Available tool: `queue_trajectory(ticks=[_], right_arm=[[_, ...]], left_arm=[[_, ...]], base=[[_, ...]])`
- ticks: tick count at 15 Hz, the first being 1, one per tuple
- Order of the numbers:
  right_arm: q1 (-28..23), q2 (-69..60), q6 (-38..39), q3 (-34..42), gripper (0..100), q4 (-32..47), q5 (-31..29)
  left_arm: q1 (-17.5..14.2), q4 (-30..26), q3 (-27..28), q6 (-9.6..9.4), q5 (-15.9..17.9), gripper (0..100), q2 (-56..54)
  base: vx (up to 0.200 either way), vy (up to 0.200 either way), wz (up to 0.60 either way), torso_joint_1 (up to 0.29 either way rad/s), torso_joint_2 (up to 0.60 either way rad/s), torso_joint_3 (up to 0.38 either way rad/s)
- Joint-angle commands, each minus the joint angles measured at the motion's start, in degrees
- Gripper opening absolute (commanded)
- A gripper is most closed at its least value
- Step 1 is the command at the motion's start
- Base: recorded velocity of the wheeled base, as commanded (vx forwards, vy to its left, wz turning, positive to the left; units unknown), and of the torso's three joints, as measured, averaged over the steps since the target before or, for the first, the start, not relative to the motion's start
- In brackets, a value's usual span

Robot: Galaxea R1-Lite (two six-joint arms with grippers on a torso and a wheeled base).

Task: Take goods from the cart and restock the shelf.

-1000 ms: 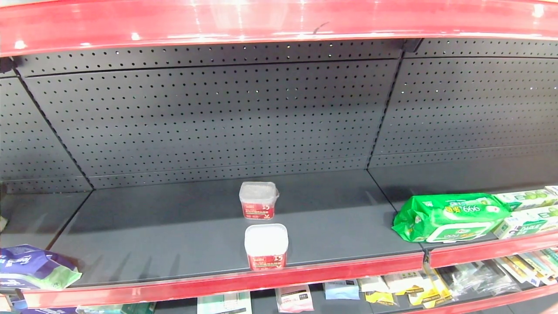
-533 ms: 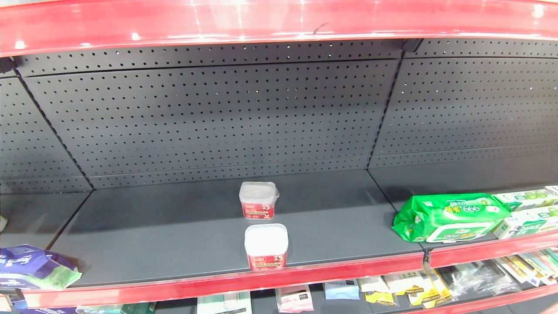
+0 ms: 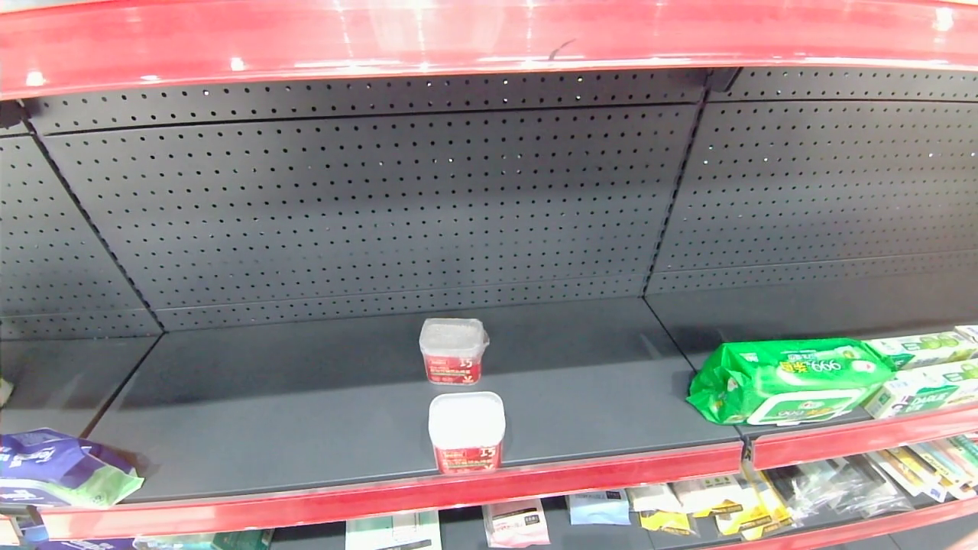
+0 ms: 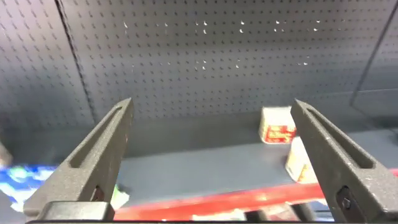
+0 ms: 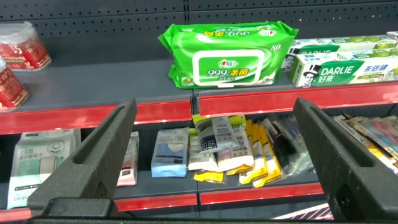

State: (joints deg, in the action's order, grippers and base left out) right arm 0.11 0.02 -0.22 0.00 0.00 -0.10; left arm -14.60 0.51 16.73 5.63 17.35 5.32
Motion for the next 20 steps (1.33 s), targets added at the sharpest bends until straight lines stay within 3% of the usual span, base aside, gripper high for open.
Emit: queue_trajectory(ticks=[1, 2, 3, 4, 5, 6, 8, 10, 12, 13, 14, 15, 16, 18, 20], right_arm=[[0.07, 0.06, -0.04, 0.00, 100, 0.00, 0.01], [0.07, -0.02, 0.04, 0.00, 100, -0.09, 0.01], [0.07, -0.02, -0.04, 0.00, 100, 0.00, 0.01], [0.07, -0.02, -0.13, 0.00, 100, 0.00, 0.01], [0.07, -0.02, 0.04, 0.00, 100, -0.09, 0.01], [0.07, -0.02, -0.13, 0.00, 100, 0.00, 0.10], [0.07, 0.06, -0.13, 0.00, 100, -0.09, 0.19], [0.07, 0.06, -0.13, 0.00, 100, 0.00, 0.19], [0.07, 0.06, -0.31, 0.00, 100, 0.00, 0.19], [0.07, 0.06, -0.31, 0.00, 100, 0.00, 0.19], [0.07, 0.06, -0.13, 0.00, 100, 0.00, 0.10], [0.07, 0.06, -0.13, 0.00, 100, 0.00, 0.10], [0.07, 0.06, -0.13, 0.00, 100, 0.00, 0.10], [0.07, -0.02, -0.13, 0.00, 100, 0.00, 0.01], [0.07, 0.06, -0.13, 0.00, 100, 0.00, 0.01]], left_arm=[[0.01, 1.07, -4.51, 0.96, -0.47, 100, -5.32], [0.01, 2.04, -8.38, -0.27, -3.55, 100, -5.32], [0.01, 2.12, -9.25, -1.41, -9.35, 100, -5.32], [0.01, 1.69, -12.16, -1.76, -18.49, 100, -5.32], [0.01, 2.21, -15.23, -1.68, -21.83, 100, -5.32], [0.01, 3.00, -16.73, -1.24, -21.39, 100, -5.32], [0.01, 3.00, -16.73, -1.41, -12.51, 100, -5.32], [0.01, 2.74, -16.73, -5.19, -1.70, 100, -5.32], [-0.78, 2.39, -16.64, -3.08, -1.97, 100, -5.32], [-2.01, 2.56, -16.64, -2.91, -5.57, 100, -5.32], [-1.83, 2.74, -16.46, -2.38, -16.91, 100, -5.32], [-1.83, 2.30, -16.73, -1.50, -20.95, 100, -5.32], [-1.83, 0.89, -16.64, -1.68, -20.34, 100, -5.32], [-1.83, -0.69, -16.73, -6.51, -13.92, 100, -5.32], [-1.83, -0.86, -16.64, -6.60, -13.57, 100, -5.32]], base=[[0.000, 0.000, 0.00, 0.000, 0.00, 0.000], [0.000, 0.000, 0.00, 0.000, 0.00, 0.000], [0.000, 0.000, 0.00, 0.000, 0.00, 0.000], [0.000, 0.000, 0.00, 0.000, 0.00, 0.000], [0.000, 0.000, 0.00, 0.000, 0.00, 0.000], [0.000, 0.000, 0.00, 0.000, 0.00, 0.000], [0.000, 0.000, 0.00, 0.000, 0.00, 0.000], [0.000, 0.000, 0.00, 0.000, 0.00, 0.000], [0.000, 0.000, 0.00, 0.000, 0.00, 0.000], [0.000, 0.000, 0.00, 0.000, 0.00, 0.000], [0.000, 0.000, 0.00, 0.000, 0.00, 0.000], [0.000, 0.000, 0.00, 0.000, 0.00, 0.000], [0.000, 0.000, 0.00, 0.000, 0.00, 0.000], [0.000, 0.000, 0.00, 0.000, 0.00, 0.000], [0.000, 0.000, 0.00, 0.000, 0.00, 0.000]])
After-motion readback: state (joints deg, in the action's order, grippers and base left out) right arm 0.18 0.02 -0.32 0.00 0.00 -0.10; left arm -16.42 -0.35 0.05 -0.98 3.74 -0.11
